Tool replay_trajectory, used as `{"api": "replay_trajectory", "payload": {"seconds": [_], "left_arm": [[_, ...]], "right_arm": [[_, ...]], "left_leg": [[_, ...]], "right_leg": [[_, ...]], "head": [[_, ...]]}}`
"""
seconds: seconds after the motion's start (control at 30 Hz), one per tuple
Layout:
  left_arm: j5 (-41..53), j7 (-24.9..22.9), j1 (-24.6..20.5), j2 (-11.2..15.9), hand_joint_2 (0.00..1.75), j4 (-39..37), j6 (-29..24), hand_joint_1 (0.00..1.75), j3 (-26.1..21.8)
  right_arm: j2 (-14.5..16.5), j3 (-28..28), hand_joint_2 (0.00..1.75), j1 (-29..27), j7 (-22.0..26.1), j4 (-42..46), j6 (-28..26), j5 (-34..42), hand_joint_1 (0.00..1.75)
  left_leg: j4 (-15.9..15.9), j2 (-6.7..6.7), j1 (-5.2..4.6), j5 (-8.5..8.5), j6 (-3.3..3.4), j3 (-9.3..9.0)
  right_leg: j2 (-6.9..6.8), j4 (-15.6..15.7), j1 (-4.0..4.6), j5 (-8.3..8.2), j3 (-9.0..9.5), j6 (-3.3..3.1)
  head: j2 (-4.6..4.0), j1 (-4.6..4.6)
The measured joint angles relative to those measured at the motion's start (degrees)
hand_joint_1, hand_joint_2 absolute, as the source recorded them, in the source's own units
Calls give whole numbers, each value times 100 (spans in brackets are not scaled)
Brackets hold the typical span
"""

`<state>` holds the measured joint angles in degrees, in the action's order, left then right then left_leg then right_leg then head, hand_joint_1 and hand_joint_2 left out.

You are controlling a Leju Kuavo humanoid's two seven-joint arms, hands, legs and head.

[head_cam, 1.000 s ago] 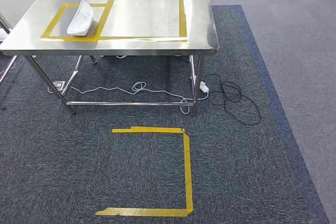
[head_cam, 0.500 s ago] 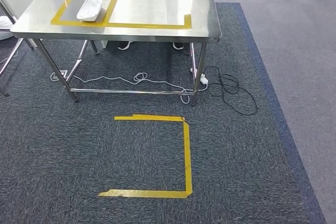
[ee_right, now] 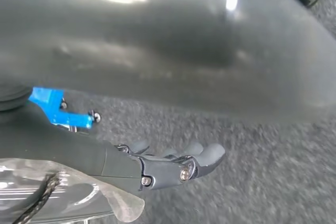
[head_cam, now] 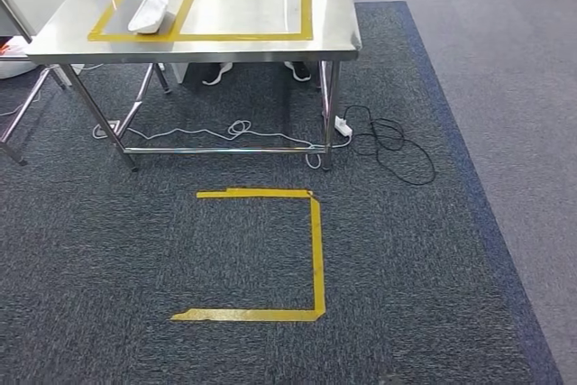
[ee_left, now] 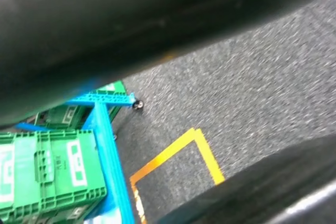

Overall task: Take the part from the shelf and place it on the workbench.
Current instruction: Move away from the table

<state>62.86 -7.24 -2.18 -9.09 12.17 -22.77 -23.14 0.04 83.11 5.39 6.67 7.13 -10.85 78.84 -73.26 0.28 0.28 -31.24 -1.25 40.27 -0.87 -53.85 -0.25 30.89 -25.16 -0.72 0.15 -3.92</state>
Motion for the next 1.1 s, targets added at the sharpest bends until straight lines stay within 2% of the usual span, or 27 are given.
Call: {"api": "replay_trajectory", "payload": {"seconds": [0.03, 0.07, 0.13, 0.17, 0.2, 0.33, 0.63, 1.1], "left_arm": [[-1, -11, 3, 0, 0, 0, 5, 0, -5], [-2, -17, 5, 1, 0, 0, 7, 0, -9], [-3, -24, 5, 6, 0, -1, 5, 0, -21], [-3, -23, 7, 9, 0, -2, 2, 0, -35], [-3, -23, 7, 11, 0, -2, -1, 0, -51], [-4, -23, 13, 7, 0, -2, -11, 0, -100], [-2, -21, -1, 9, 0, -2, -22, 0, -117], [11, -42, -1, 20, 0, -2, -8, 0, -143]], "right_arm": [[0, -29, 0, -6, -1, 0, 6, 28, 0], [2, -56, 0, -8, -1, 0, 10, 52, 0], [7, -98, 0, -6, 6, 0, 14, 89, 0], [10, -116, 0, -3, 11, 0, 14, 108, 0], [10, -136, 0, 0, 19, 0, 14, 128, 0], [9, -227, 0, 5, 67, 0, 15, 228, 0], [9, -381, 0, 10, 172, 0, 33, 355, 0], [9, -455, 0, 10, 230, 0, 119, 395, 0]], "left_leg": [[167, 0, 5, 109, 4, -174], [548, -1, 7, 250, 23, -447], [1328, -5, -3, 383, 92, -946], [1559, -8, -14, 389, 130, -1074], [1653, -9, -19, 364, 156, -1106], [1709, -7, -33, 382, 151, -1032], [1686, -2, -71, 419, 231, -982], [1684, -2, -64, 441, 223, -967]], "right_leg": [[-2, -24, 0, -20, -40, 8], [-3, -53, 0, -32, -62, 15], [-1, -110, 14, -46, -123, 44], [-2, -131, 21, -53, -143, 65], [-3, -151, 29, -56, -171, 88], [2, -177, 26, -88, -260, 49], [6, -153, -12, -159, -331, 172], [6, -175, -8, -168, -360, 184]], "head": [[0, 1], [0, 1], [0, -2], [0, -3], [0, -5], [0, -33], [0, -32], [0, -30]]}}
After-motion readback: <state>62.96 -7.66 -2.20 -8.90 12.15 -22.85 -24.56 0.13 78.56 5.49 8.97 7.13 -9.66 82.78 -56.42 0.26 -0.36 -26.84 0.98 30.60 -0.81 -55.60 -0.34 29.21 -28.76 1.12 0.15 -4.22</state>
